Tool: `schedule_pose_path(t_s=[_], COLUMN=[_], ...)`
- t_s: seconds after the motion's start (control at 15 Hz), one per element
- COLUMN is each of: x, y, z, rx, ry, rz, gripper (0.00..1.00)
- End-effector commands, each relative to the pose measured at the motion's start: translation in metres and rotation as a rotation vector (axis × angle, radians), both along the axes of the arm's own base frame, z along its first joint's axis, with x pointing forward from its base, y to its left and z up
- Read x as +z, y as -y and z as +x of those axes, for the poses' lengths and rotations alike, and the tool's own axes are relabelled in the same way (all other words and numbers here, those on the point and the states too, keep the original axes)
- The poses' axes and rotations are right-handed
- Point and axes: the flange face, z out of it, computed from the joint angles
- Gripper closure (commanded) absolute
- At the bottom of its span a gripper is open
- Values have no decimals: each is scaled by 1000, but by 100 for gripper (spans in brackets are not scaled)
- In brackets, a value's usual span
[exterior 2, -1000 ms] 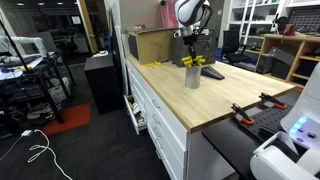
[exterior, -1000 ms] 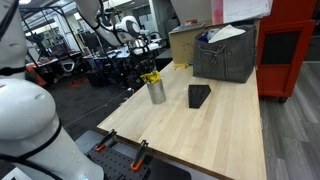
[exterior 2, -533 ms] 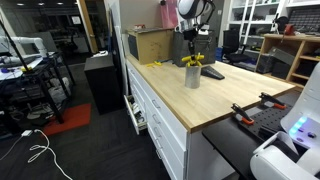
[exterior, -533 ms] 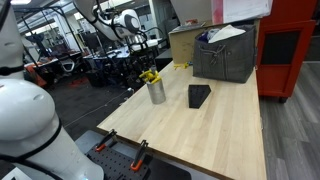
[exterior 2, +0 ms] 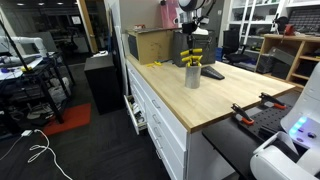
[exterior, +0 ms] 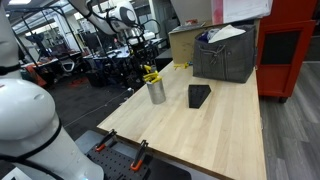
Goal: Put one wrench on the black stand.
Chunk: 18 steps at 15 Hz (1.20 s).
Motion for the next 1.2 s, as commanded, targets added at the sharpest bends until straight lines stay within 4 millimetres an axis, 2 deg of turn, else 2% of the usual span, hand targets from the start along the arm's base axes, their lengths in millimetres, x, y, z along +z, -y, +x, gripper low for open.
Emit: schedule_pose_path(t_s=[0.0, 0.4, 0.67, 0.93, 1.13], x=[25, 63, 94, 130, 146], y=[-3, 7, 15, 10, 0], z=[-6, -19, -35, -50, -53], rx=[-19, -257, -453, -647, -805], ry=[72, 43, -16, -13, 10], rz=[1, 2, 13, 94, 130], gripper=[94, 94, 94, 94, 94])
